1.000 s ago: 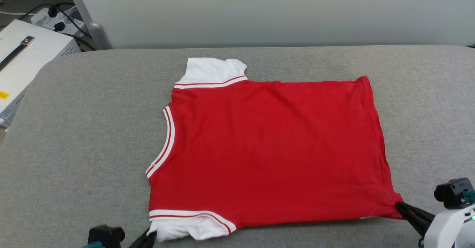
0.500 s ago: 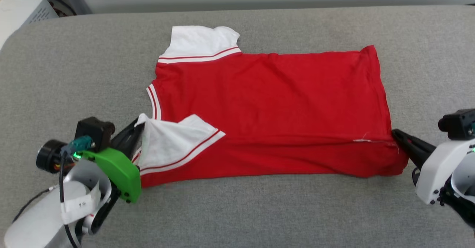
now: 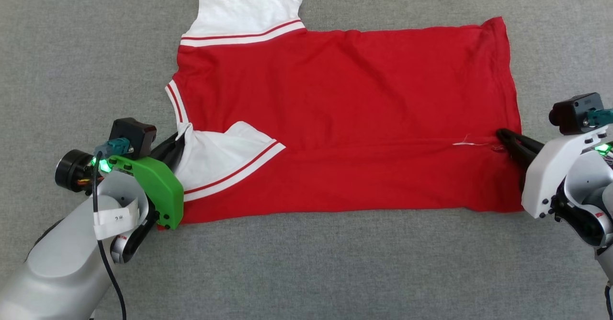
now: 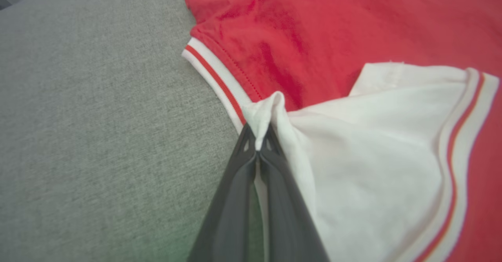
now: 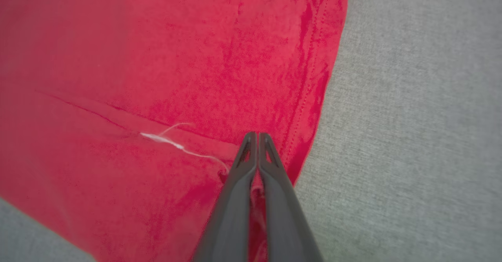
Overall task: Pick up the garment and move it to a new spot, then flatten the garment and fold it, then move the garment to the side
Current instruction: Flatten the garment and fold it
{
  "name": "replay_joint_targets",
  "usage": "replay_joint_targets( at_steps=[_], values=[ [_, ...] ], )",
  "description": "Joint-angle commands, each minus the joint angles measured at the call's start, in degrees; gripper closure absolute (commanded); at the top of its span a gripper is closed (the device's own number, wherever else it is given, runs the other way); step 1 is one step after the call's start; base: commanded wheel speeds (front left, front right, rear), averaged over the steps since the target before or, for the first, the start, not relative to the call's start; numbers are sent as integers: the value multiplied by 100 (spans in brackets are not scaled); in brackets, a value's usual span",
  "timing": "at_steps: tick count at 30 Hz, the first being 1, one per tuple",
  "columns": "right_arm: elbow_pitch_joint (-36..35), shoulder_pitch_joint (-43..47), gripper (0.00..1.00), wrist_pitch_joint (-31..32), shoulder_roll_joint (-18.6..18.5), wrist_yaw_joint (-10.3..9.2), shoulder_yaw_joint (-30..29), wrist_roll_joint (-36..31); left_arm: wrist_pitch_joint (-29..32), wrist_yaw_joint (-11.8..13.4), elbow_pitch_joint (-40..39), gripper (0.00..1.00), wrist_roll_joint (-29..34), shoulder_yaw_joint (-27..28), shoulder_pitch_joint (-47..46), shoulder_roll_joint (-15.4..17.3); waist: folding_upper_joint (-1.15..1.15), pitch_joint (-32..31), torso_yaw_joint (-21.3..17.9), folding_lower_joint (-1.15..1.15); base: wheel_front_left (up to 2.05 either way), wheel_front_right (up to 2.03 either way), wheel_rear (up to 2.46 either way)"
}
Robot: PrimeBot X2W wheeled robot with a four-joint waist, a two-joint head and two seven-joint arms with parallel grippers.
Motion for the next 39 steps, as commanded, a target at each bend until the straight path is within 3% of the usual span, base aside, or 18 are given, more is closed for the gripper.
replay_joint_targets(
  at_steps=[1, 8, 9, 10, 11, 19, 25, 35, 39],
  values=[
    [99, -108, 100, -50, 15, -3, 87, -67, -55, -78, 159, 100, 73, -16, -119, -72, 29, 93, 25, 0, 0, 0, 0],
    [538, -220, 100, -353, 65, -3, 355, 119, -277, -381, 1077, 100, 41, -198, -174, -411, 29, -34, 63, 0, 0, 0, 0],
    [582, -222, 82, -394, 74, -3, 359, 148, -346, -388, 1171, 100, 35, -194, -175, -455, 29, -80, 68, 0, 0, 0, 0],
    [627, -225, 0, -466, 79, -3, 355, 160, -397, -399, 1270, 40, 24, -199, -175, -508, 29, -138, 72, 0, 0, 0, 0],
    [668, -224, 0, -555, 87, -3, 325, 163, -449, -407, 1327, 0, 43, -214, -186, -539, 29, -195, 83, 0, 0, 0, 0],
    [605, 40, 0, -1192, -59, -3, 154, 21, -730, -430, 1445, 0, 30, -95, -371, -425, 29, -786, 215, 0, 0, 0, 0],
    [327, 337, 0, -1251, -148, -3, -20, -37, -185, -528, 927, 0, -266, -31, -538, -112, 29, -1098, 288, 0, 0, 0, 0],
    [37, 598, 0, -1023, -72, -3, -211, -175, 2654, -636, -110, 0, -1498, -445, -850, 355, 29, -1231, 330, 0, 0, 0, 0],
    [-26, 648, 0, -913, -9, -3, -224, -183, 3480, -641, -351, 0, -1859, -619, -895, 450, 29, -1210, 307, 0, 0, 0, 0]
  ],
)
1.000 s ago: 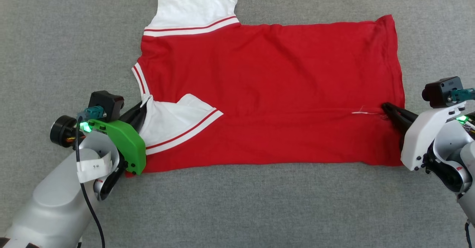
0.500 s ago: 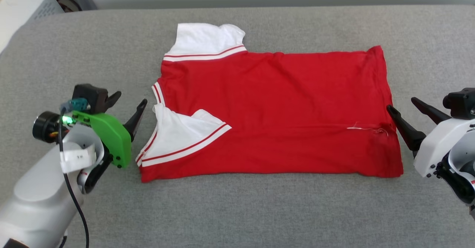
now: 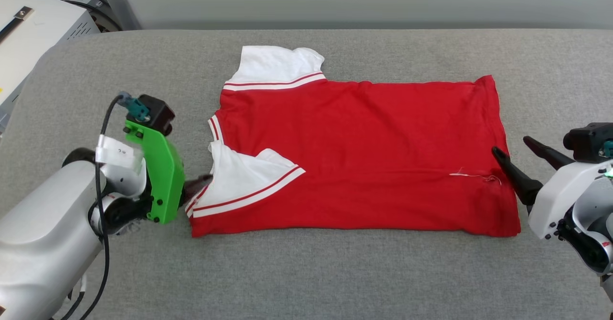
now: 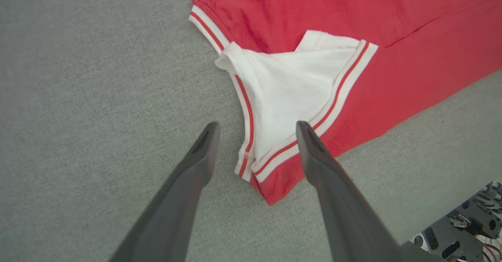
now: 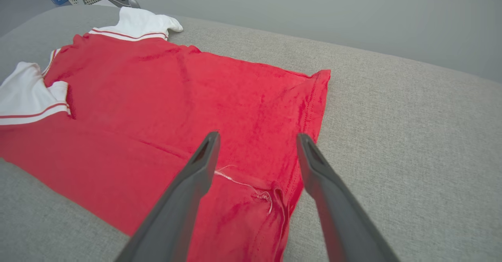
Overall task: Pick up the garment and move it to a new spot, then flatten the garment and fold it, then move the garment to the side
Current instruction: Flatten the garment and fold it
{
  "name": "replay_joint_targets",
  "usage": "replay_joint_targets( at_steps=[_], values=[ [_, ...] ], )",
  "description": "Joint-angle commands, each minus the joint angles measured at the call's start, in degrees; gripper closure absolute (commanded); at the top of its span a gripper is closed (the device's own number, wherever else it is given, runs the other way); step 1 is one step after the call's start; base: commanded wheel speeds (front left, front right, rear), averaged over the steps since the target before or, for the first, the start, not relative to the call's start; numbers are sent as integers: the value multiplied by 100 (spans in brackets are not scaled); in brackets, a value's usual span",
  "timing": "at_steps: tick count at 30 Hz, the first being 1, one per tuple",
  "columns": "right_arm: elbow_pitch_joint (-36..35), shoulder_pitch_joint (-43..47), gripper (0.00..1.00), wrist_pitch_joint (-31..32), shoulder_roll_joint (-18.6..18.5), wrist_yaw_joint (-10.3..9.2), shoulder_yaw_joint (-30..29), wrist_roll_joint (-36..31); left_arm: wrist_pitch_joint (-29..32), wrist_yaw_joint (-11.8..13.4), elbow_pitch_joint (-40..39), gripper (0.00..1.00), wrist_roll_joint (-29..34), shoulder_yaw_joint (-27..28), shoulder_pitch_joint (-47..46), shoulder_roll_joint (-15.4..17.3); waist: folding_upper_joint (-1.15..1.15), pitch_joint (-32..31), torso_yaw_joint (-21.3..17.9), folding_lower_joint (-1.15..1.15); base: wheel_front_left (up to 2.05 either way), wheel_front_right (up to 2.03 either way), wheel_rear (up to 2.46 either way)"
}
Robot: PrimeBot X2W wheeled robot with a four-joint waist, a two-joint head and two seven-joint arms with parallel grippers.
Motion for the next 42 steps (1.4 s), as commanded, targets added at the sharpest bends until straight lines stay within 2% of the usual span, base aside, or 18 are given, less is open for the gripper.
replay_joint_targets(
  at_steps=[1, 4, 8, 22, 23, 24, 25, 31, 37, 42],
  values=[
    [-43, 73, 0, 34, 27, -3, -21, -33, 191, -15, -26, 0, -131, -60, -80, 49, 29, 22, -21, 0, 0, 0, 0],
    [-90, 75, 0, 117, 63, -3, -18, -35, 563, 15, 32, 0, -243, -181, -32, 66, 29, 75, -69, 0, 0, 0, 0],
    [-133, 47, 0, 205, 103, -3, -3, -28, 774, 21, 276, 0, -326, -299, 73, 12, 29, 166, -151, 0, 0, 0, 0],
    [-169, -135, 0, 373, 124, -3, 85, -21, 653, -5, 1299, 0, -294, -664, 411, -426, 29, 370, -289, 0, 0, 0, 0],
    [-186, -167, 0, 392, 96, -3, 98, -28, 640, -8, 1323, 46, -283, -693, 407, -442, 29, 359, -287, 0, 0, 0, 0],
    [-211, -208, 0, 420, 55, -3, 112, -33, 612, -11, 1347, 84, -265, -727, 399, -458, 29, 341, -283, 0, 0, 0, 0],
    [-242, -253, 0, 454, 5, -3, 116, -38, 584, -14, 1365, 100, -273, -744, 393, -470, 29, 312, -276, 0, 0, 0, 0],
    [-510, -491, 0, 988, -432, -3, 212, 21, 267, -19, 1154, 100, -274, -796, 266, -362, 29, 147, -227, 0, 0, 0, 0],
    [-895, -718, 0, 2055, -1020, -3, 415, 355, -14, -20, 725, 100, -238, -881, 137, -94, 29, 76, -165, 0, 0, 0, 0],
    [-888, -711, 0, 2955, -1239, -3, 563, 716, -150, -20, 461, 100, -205, -955, 64, 20, 29, 109, -109, 0, 0, 0, 0]
  ],
)
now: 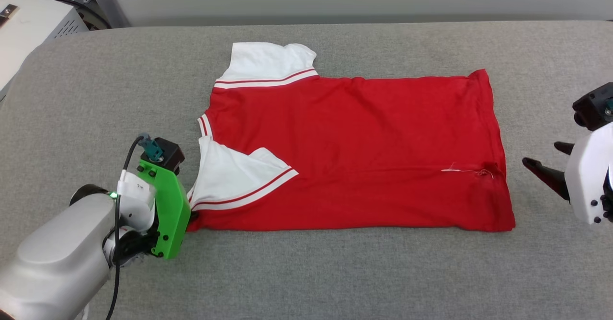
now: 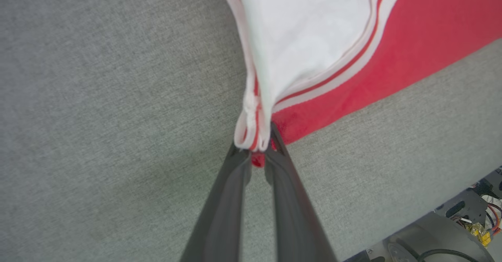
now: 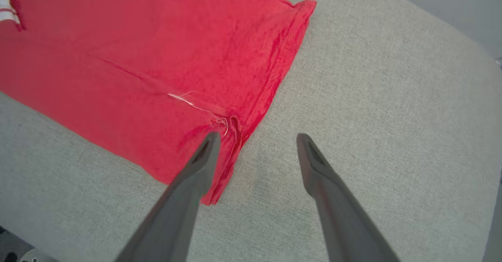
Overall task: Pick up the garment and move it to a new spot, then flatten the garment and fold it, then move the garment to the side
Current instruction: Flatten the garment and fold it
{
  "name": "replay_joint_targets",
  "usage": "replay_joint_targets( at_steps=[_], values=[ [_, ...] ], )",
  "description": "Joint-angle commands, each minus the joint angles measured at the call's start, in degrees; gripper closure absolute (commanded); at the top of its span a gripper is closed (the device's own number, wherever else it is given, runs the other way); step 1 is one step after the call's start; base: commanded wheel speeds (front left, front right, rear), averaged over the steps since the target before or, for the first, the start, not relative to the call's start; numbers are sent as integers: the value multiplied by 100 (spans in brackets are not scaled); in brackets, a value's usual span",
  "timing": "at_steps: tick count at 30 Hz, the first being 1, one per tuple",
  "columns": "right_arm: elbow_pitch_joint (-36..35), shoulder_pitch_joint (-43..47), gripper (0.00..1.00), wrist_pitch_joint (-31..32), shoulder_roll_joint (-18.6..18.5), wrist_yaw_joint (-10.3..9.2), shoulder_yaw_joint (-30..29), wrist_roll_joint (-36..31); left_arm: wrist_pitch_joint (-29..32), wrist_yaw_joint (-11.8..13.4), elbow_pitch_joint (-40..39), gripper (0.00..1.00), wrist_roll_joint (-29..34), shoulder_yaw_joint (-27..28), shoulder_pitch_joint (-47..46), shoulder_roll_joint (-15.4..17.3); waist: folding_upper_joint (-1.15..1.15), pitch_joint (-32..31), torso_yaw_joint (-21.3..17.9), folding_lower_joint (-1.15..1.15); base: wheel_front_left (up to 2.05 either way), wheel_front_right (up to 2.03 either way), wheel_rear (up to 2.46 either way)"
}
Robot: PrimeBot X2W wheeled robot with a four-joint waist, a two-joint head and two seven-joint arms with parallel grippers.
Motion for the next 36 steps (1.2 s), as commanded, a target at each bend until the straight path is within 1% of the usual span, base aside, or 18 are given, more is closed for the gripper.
replay_joint_targets(
  at_steps=[1, 6, 10, 16, 23, 24, 25, 30, 36],
  values=[
    [56, -5, 0, 193, -9, -3, 6, 72, -55, -12, -59, 100, 14, -25, -93, 50, 29, 28, 24, 0, 0, 0, 0],
    [319, 137, 0, 758, 131, -3, 1, 222, -102, -13, -175, 100, 53, -90, -201, 54, 29, 120, 105, 0, 0, 0, 0],
    [538, 268, 0, 914, 300, -3, -7, 229, -139, -13, -211, 100, 81, -139, -282, 34, 29, 225, 171, 0, 0, 0, 0],
    [888, 432, 0, 775, 647, -3, 4, 147, -206, -13, -209, 100, 67, -186, -361, 14, 29, 395, 246, 0, 0, 0, 0],
    [1331, 723, 0, 534, 981, -3, 273, 81, -313, -13, -124, 100, -18, -231, -361, -24, 29, 502, 273, 0, 0, 0, 0],
    [1349, 722, 58, 460, 1003, -3, 277, 92, -329, -13, -113, 100, -30, -236, -351, -23, 29, 500, 263, 0, 0, 0, 0],
    [1370, 655, 100, 237, 984, -3, 266, 109, -389, -13, -58, 100, -84, -266, -281, -6, 29, 431, 213, 0, 0, 0, 0],
    [1262, 581, 100, -37, 783, -3, 176, 180, -465, -13, -53, 100, -243, -295, -145, 62, 29, 203, 148, 0, 0, 0, 0],
    [952, 728, 100, -104, 463, -3, 49, 315, -508, -13, -315, 100, -389, -352, 16, 231, 29, -43, 109, 0, 0, 0, 0]
  ],
)
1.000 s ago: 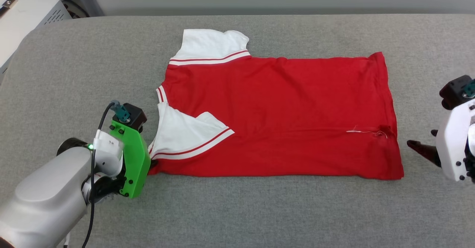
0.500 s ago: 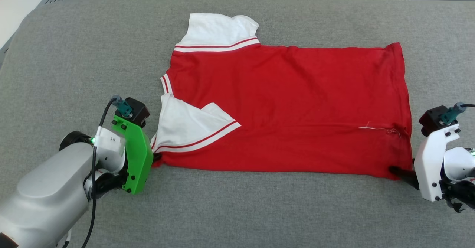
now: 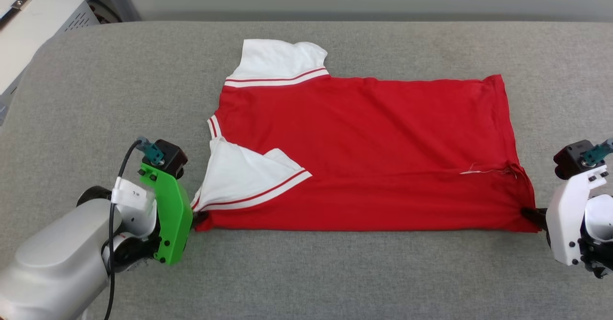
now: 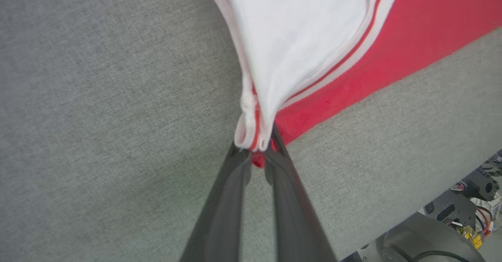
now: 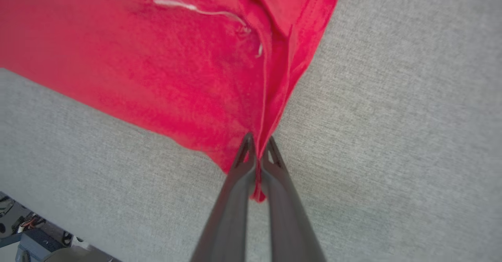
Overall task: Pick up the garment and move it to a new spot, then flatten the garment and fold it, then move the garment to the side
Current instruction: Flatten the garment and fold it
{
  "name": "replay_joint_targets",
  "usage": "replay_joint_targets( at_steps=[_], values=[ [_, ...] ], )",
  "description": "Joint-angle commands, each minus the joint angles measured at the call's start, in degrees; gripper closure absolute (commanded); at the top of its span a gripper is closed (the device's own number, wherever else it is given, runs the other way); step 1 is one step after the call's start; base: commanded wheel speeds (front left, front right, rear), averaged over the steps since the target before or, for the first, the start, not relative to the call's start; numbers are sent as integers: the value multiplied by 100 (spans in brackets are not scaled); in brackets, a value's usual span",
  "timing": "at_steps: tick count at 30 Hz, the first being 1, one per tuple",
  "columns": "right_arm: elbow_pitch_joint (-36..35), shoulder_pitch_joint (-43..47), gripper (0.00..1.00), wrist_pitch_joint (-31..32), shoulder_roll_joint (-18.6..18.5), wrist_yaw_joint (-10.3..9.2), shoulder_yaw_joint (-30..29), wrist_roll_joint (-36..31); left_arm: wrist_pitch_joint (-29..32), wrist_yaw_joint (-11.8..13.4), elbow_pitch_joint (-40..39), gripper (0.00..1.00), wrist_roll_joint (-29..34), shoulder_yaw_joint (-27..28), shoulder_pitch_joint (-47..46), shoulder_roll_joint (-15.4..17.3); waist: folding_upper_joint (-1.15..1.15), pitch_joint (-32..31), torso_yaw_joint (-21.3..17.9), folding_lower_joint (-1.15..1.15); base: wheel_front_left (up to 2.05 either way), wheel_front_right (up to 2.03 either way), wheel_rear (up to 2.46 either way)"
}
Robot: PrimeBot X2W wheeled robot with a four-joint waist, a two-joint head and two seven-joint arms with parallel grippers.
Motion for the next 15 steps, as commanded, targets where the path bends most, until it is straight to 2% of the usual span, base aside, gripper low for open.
replay_joint_targets(
  at_steps=[1, 2, 7, 15],
  values=[
    [-58, 132, 100, 1, -101, -4, -50, 41, -29, -13, -61, 100, -76, -8, 120, 80, 29, -121, -35, 0, 0, 0, 0],
    [-228, 274, 100, 56, -231, -4, -135, 77, -52, -11, -226, 100, -111, -22, 218, 190, 29, -173, -53, 0, 0, 0, 0],
    [-409, 547, 100, 171, -321, -4, -254, 104, -37, 44, -490, 100, -99, -91, 384, 341, 29, -182, -63, 0, 0, 0, 0],
    [-497, 937, 100, 286, -265, -4, -330, -7, -63, 148, -583, 100, -120, -188, 623, 353, 29, -64, -59, 0, 0, 0, 0]
  ],
)
